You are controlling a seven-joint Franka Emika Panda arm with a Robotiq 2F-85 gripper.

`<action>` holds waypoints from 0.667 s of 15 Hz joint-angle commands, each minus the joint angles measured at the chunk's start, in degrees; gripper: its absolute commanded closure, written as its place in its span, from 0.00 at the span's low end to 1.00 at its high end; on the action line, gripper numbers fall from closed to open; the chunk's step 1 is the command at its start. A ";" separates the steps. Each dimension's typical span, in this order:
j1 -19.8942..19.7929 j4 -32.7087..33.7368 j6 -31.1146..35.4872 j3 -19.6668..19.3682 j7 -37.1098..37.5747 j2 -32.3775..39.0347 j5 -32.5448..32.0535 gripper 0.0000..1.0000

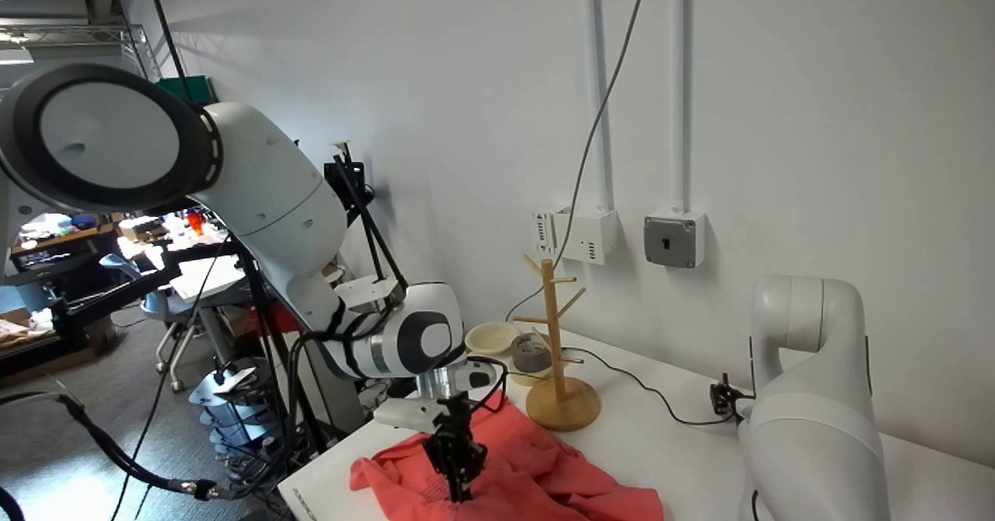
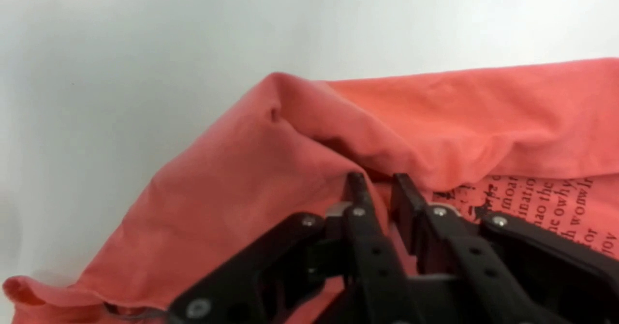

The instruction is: Unfold the orange piece of clothing

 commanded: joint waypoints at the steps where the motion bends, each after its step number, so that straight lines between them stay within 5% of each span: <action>1: 0.20 -0.66 -0.84 -0.44 0.93 -0.59 -0.69 1.00; 10: 0.74 -6.23 -8.87 -3.34 3.63 -5.79 -4.64 1.00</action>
